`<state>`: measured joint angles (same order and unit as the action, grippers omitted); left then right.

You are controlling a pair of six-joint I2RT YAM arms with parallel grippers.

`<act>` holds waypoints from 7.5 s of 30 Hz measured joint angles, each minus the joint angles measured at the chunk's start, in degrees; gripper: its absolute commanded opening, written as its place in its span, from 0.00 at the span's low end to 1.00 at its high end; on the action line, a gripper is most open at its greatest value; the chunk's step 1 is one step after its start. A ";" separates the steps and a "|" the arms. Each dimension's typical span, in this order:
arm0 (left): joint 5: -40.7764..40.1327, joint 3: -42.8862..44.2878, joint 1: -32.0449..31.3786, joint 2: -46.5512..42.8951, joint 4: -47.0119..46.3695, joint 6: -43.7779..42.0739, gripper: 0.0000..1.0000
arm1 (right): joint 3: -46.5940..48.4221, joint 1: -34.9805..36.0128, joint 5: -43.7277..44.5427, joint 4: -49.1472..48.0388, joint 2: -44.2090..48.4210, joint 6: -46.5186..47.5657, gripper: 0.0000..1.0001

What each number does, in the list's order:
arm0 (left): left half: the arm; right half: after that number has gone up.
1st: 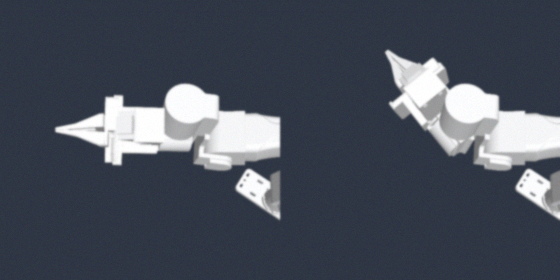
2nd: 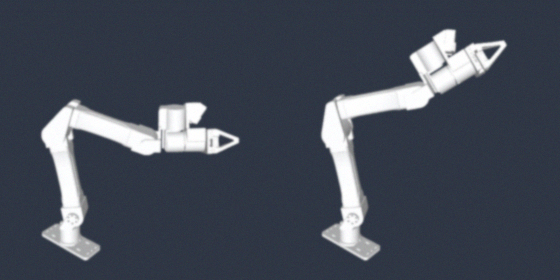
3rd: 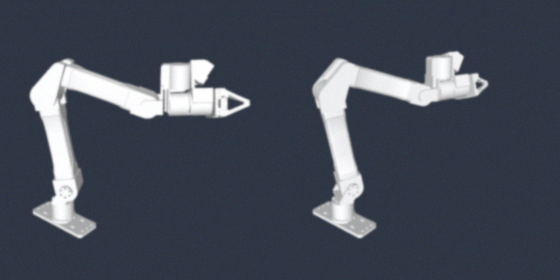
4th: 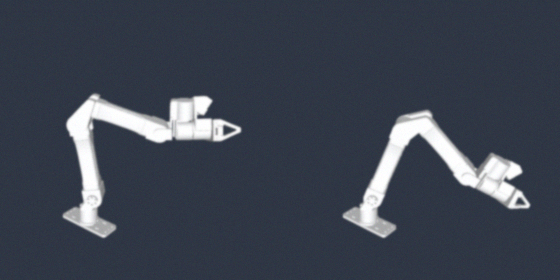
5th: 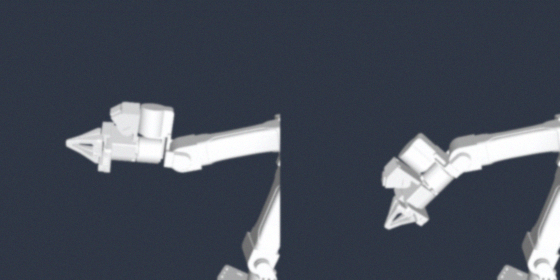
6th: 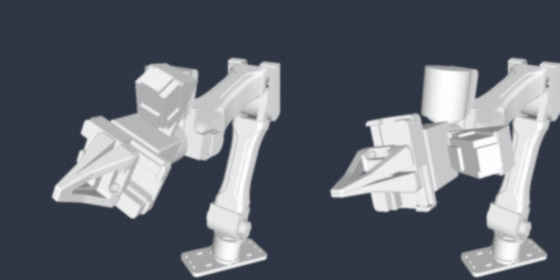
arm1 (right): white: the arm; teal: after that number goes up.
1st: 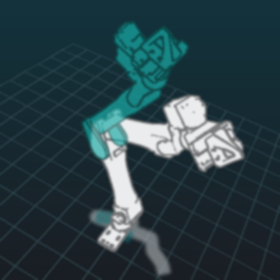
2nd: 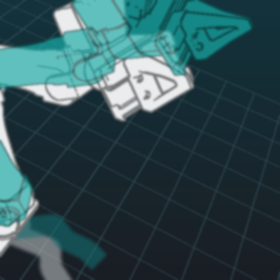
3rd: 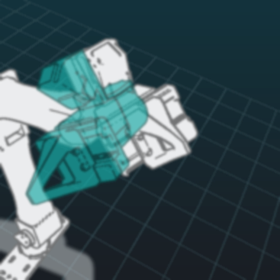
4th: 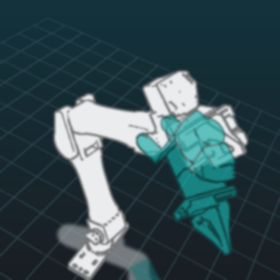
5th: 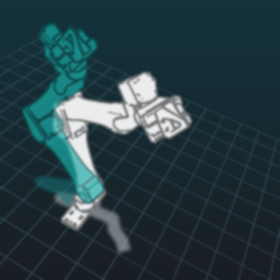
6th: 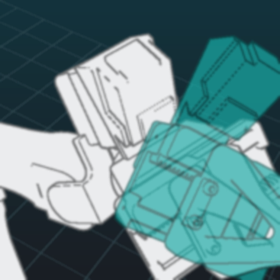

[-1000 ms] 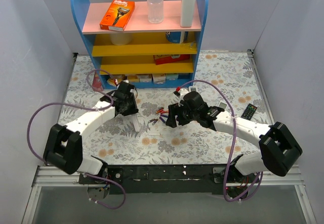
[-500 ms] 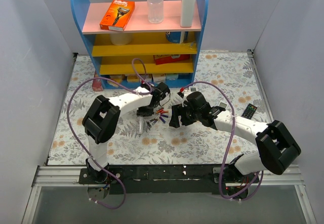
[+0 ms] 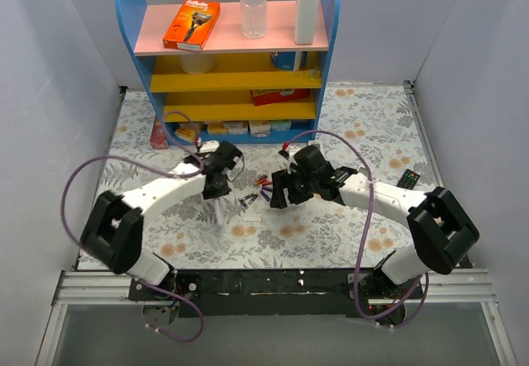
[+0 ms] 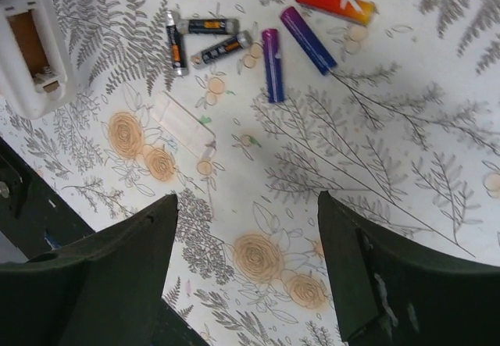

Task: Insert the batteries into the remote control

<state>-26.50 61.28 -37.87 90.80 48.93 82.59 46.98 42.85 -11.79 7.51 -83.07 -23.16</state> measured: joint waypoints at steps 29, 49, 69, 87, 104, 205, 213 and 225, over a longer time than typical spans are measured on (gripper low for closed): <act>16.39 -32.33 12.31 -70.99 -26.84 -11.96 0.00 | 53.37 15.76 14.27 30.80 -40.33 7.82 0.33; 16.44 -32.81 12.31 -71.14 -27.17 -13.09 0.00 | 62.47 16.44 18.71 34.88 -48.48 8.61 0.27; 16.48 -32.85 12.31 -71.93 -27.17 -13.16 0.00 | 62.66 17.64 18.16 36.83 -48.57 4.55 0.39; 16.87 -32.85 12.31 -72.32 -27.17 -13.18 0.00 | 58.97 17.64 20.61 37.35 -46.31 -4.11 0.32; 18.78 -33.62 12.31 -72.32 -28.15 -13.16 0.00 | 57.99 17.66 17.81 36.15 -45.75 -4.79 0.01; 44.00 -35.63 12.59 -55.08 -65.48 12.39 0.00 | 13.49 22.60 15.10 -14.73 11.13 19.74 0.01; 44.13 -35.63 12.59 -55.06 -64.11 11.82 0.00 | 13.49 23.34 16.79 -14.51 10.14 20.61 0.03; 44.09 -35.63 12.72 -52.87 -62.14 10.88 0.00 | 13.49 23.45 18.27 -13.68 8.20 21.29 0.19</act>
<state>17.58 25.65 -25.15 37.93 -13.21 93.47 60.47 66.30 6.48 -6.17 -74.87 -1.87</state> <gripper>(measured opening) 0.249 0.149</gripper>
